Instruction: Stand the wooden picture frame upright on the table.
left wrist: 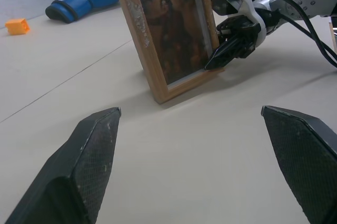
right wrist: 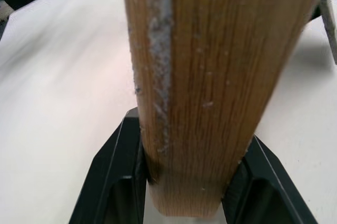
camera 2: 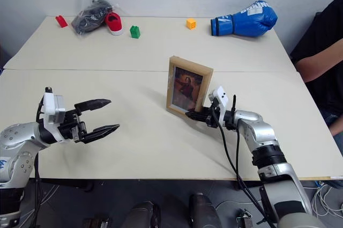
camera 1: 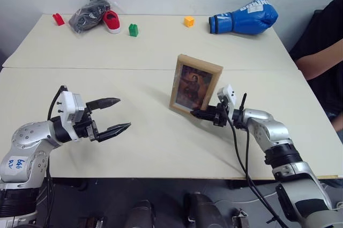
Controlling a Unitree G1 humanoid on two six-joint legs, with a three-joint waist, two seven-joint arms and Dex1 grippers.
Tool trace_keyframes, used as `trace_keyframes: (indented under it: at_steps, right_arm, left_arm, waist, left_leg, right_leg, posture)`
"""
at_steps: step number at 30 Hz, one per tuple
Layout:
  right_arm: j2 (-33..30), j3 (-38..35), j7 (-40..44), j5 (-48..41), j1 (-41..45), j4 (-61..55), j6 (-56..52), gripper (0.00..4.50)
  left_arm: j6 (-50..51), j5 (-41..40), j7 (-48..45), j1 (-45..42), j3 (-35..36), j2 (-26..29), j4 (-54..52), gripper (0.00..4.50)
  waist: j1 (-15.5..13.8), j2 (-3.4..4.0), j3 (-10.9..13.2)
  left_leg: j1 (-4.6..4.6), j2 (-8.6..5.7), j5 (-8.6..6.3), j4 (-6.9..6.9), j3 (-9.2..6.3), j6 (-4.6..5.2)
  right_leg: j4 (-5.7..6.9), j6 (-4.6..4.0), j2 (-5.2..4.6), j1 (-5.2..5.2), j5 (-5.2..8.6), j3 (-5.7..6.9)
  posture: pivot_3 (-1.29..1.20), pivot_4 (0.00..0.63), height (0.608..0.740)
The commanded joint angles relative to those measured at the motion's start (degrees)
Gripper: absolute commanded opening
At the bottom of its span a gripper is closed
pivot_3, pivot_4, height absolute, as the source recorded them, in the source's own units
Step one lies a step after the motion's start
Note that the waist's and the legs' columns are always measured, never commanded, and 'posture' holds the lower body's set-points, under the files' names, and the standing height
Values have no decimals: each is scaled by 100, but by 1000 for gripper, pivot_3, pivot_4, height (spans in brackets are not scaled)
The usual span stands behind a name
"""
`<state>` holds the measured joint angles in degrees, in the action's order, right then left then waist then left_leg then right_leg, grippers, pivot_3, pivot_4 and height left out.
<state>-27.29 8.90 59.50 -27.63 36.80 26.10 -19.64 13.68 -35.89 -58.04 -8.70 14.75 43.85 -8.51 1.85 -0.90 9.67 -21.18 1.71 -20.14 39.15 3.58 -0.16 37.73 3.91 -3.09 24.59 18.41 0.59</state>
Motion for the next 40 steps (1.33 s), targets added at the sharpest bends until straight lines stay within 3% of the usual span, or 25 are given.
trace_keyframes:
  at_steps: [1, 8, 18, 27, 34, 40]
  right_arm:
    - [58, -112, -167, 307, -27, 79, -67, 1290]
    - [60, -188, -352, 811, -46, 83, 325, 1290]
    - [-187, -285, -42, 892, -260, -402, 181, 4480]
    - [-841, -564, 487, 942, -1042, -936, 901, 4480]
    - [-1577, -1671, 1842, 606, -2152, -1459, 4198, 4480]
    - [-1995, -2046, 1967, 675, -2684, -1481, 5142, 4480]
  left_arm:
    - [-59, 8, 77, -75, 183, -15, -157, 4500]
    - [-58, 28, 133, -100, 179, -3, -145, 4500]
    - [-58, 71, 109, -155, 174, 18, -77, 4500]
    - [-136, 186, 25, 97, 324, 111, -33, 4500]
    - [-1152, 1045, -263, 1337, 1038, 511, 456, 4500]
    - [-1887, 1557, -43, 1817, 1143, 409, 708, 4500]
  waist:
    - [-1, 0, 0]
    - [5, -1, -1]
    - [-11, -1, -1]
    - [-20, -2, -1]
    - [-2, 4, 2]
    - [-11, 7, 5]
  left_leg:
    - [2, 0, 0, 0, 0, 0]
    - [6, 0, 1, 1, 0, -1]
    - [0, -1, 0, 1, -2, 0]
    - [1, -1, -1, 0, -2, 1]
    - [9, -2, -4, -4, 7, 8]
    - [26, 3, -11, -10, 13, 17]
  right_leg:
    - [0, 0, 0, -1, 0, 0]
    - [3, 0, 0, -3, 0, 0]
    - [0, 0, -1, -2, 0, 4]
    - [-2, 0, -1, -4, 0, 4]
    - [-12, 0, 1, -6, 0, -1]
    - [-29, 0, 2, -17, 0, -4]
  posture:
    - [0, 150, 740]
    - [0, 150, 740]
    - [0, 150, 740]
    - [0, 150, 740]
    - [0, 150, 740]
    - [0, 150, 740]
